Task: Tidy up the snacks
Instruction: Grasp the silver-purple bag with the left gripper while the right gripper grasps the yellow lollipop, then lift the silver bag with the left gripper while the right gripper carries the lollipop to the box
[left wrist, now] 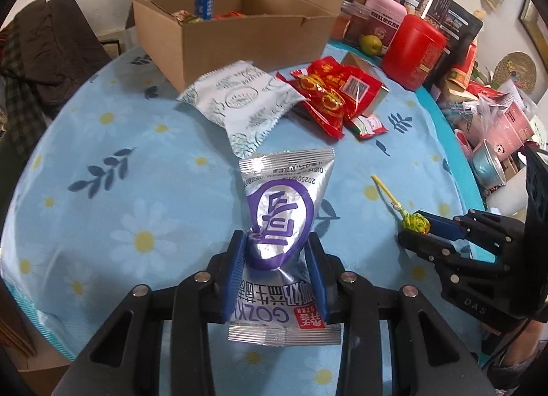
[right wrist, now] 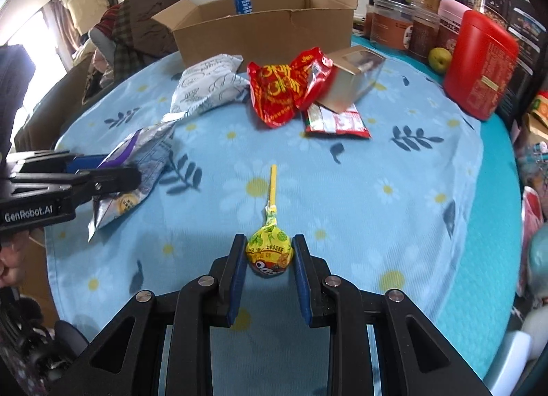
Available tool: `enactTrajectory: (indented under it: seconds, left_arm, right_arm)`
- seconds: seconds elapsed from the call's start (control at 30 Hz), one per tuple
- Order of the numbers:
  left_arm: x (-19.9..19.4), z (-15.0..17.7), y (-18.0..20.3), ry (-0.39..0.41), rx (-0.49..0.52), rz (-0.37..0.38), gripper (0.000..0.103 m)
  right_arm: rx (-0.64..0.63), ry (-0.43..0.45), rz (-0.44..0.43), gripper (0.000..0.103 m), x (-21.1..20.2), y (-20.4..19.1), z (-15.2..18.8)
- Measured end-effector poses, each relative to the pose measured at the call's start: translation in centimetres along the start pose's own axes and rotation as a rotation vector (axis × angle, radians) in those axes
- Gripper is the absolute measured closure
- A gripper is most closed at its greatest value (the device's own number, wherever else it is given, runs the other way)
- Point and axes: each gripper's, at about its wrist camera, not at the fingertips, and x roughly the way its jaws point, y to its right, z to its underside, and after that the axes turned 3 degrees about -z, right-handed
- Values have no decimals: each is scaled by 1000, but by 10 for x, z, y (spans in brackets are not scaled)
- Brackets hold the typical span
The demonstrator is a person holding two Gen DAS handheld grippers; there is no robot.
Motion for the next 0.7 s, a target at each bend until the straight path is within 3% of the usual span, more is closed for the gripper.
enactTrajectory:
  seconds: [0.13,0.23,0.33,0.47,0.53,0.57,0.7]
  left_arm:
    - [13,-2,-3,-43,-23,17,62]
    - [13,-4,1,-16,0,-7,59]
    - [17,-8,10,-11,50,-52,57]
    - [18,-9,9,20,43,-63,57]
    - [18,-9,6,27,36,-62,59]
    - [18,-10,6,28,45,-77,65]
    - [17,-14,-1,8,5,-39,67]
  right_arm:
    - [8,3,-4,76,0,2,0]
    - [-7,10,8,73,2,0,-1]
    - [-26,11,8,61,4,-5,-2]
    - [-54,16,37,60,7,-10,-2]
    - [-59,21,52,63,7,-12,-1]
    - [-63,26,63,78,7,-13,0]
    - [-38,29,58,78,6,-10,-1]
